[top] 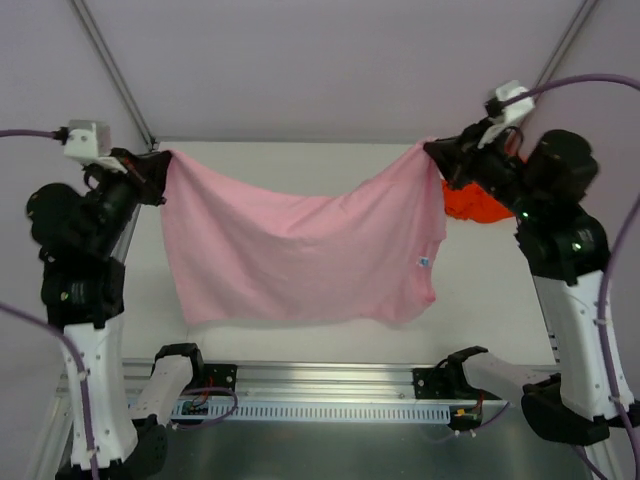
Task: Fold and stack the t-shirts
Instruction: Flatten out the tshirt
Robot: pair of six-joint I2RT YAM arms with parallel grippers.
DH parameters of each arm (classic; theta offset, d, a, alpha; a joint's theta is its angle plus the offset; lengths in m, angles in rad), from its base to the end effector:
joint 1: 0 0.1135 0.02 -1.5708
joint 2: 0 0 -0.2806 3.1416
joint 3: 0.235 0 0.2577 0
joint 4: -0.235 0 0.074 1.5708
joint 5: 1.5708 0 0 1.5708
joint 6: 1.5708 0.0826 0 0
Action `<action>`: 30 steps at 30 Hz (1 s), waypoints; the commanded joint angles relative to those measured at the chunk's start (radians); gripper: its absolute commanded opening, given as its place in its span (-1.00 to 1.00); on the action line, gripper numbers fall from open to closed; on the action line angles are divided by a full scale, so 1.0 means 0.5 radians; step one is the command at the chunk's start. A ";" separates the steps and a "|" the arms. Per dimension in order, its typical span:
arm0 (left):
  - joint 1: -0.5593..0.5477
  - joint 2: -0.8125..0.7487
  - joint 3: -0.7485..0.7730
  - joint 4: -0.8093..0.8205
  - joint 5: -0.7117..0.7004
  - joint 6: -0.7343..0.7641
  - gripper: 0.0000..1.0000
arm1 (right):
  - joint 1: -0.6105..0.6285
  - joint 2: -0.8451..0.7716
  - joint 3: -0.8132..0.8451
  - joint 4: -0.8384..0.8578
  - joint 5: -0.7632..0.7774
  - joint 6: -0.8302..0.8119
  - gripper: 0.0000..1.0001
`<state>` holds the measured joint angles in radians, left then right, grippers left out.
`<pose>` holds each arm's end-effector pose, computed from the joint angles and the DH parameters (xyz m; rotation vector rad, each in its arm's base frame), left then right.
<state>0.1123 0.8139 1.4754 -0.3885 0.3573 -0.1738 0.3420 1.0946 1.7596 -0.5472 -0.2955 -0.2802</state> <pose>0.1364 -0.0137 0.5596 0.1196 1.3154 -0.2840 0.1837 0.0909 0.5827 -0.6720 1.3002 0.2649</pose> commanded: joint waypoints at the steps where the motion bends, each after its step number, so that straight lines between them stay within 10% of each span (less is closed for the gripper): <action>1: 0.005 0.222 -0.436 0.055 0.012 -0.177 -1.00 | -0.009 0.170 -0.331 0.137 0.020 0.155 -0.98; 8: 0.002 0.409 -1.250 0.779 -0.229 -0.168 -1.00 | -0.012 0.605 -0.917 0.799 0.054 0.073 -0.98; 19: -0.037 1.161 -1.110 1.639 -0.021 -0.045 -1.00 | -0.024 1.682 0.370 0.812 -0.017 0.033 -0.98; 23: -0.087 1.082 -0.941 1.633 0.092 0.028 -1.00 | -0.034 1.683 0.736 0.680 -0.026 -0.029 -0.98; 30: -0.173 0.453 -0.883 1.529 0.095 0.185 -1.00 | -0.024 1.048 0.430 0.827 -0.087 -0.090 -0.98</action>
<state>0.0315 1.1988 0.9665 0.3237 0.3752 -0.1471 0.3313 1.8107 2.0109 -0.2081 -0.3161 -0.2882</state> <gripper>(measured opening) 0.009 0.016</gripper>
